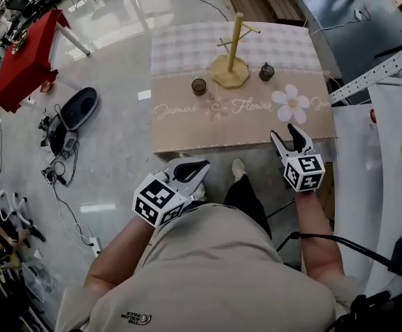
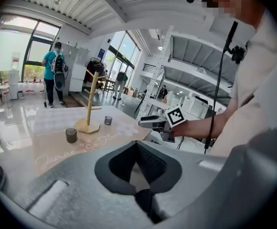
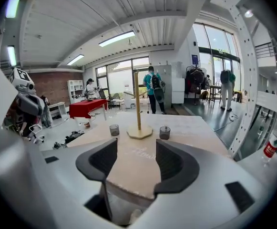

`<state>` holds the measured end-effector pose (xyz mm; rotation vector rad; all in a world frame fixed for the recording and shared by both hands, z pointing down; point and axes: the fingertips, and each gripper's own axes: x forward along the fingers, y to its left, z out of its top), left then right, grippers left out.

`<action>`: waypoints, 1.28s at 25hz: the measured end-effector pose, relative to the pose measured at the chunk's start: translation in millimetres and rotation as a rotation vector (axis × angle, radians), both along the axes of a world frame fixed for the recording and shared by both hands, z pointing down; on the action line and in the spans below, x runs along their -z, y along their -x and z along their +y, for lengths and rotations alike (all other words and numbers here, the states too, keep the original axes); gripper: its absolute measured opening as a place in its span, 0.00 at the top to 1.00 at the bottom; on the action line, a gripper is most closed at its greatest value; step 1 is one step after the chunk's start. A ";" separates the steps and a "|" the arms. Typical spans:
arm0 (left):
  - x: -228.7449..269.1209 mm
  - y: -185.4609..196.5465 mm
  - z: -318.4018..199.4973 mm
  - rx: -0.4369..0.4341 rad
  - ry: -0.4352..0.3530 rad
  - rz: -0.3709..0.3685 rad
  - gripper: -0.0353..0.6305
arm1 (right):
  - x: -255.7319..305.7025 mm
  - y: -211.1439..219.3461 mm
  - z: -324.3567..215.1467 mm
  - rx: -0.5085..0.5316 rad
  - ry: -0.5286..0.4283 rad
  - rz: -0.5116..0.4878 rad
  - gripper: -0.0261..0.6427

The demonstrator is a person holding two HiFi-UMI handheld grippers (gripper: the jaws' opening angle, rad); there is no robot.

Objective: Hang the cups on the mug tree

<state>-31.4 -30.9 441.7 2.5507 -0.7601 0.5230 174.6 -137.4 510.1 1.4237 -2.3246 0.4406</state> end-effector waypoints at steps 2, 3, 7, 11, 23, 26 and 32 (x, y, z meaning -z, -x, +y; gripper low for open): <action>-0.3 -2.3 -19.0 0.029 0.005 -0.010 0.94 | -12.3 -3.4 -36.0 0.008 0.004 0.012 0.58; 0.0 -4.7 -28.3 0.047 0.008 -0.019 0.94 | -19.9 -5.9 -53.8 0.015 0.009 0.020 0.57; 0.4 -21.1 -63.2 0.126 0.022 -0.048 0.94 | -57.9 -17.9 -123.1 0.052 0.063 0.029 0.54; -2.3 -38.1 -96.1 0.230 0.073 -0.037 0.94 | -94.1 -28.8 -185.9 0.054 0.116 0.013 0.49; -4.4 -72.2 -146.3 0.384 0.078 -0.082 0.94 | -160.2 -11.4 -269.2 0.113 0.182 0.013 0.48; -1.8 -69.8 -149.2 0.409 0.077 -0.091 0.94 | -156.7 -12.9 -272.3 0.136 0.164 0.040 0.54; -2.7 -61.0 -156.1 0.450 0.067 -0.089 0.94 | -141.0 -17.3 -268.8 0.226 0.120 0.058 0.55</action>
